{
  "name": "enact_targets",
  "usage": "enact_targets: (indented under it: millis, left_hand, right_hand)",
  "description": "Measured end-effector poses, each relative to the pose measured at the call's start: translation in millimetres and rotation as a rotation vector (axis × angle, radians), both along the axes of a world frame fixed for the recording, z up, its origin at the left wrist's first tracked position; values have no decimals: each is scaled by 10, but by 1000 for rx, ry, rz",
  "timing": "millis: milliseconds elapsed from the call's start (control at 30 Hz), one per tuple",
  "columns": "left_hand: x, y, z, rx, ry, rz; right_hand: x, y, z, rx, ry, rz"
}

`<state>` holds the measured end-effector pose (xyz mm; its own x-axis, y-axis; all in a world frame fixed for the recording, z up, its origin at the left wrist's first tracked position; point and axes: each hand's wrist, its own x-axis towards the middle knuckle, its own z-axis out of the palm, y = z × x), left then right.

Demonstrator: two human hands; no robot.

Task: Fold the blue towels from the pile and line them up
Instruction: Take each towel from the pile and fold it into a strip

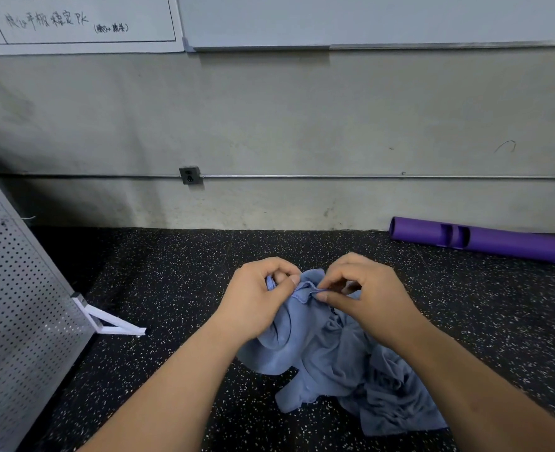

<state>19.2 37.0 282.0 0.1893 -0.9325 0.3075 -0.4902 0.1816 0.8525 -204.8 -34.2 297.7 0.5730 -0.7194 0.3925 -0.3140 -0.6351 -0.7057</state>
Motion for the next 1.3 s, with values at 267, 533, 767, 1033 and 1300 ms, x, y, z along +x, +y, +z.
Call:
enact_targets:
  millis: [267, 533, 767, 1033, 1300]
  left_hand:
    - [-24, 36, 29, -14, 18, -103]
    - [-20, 24, 30, -42, 19, 43]
    - [287, -48, 14, -46, 268, 451]
    - [457, -26, 34, 126, 698, 319]
    - [645, 40, -113, 96, 454, 169]
  right_hand:
    - [-4, -6, 12, 172, -82, 11]
    - [-33, -105, -22, 156, -147, -73]
    - [-294, -391, -96, 59, -141, -370]
    - [-537, -542, -120, 94, -156, -414]
    - [-745, -543, -73, 61, -82, -373]
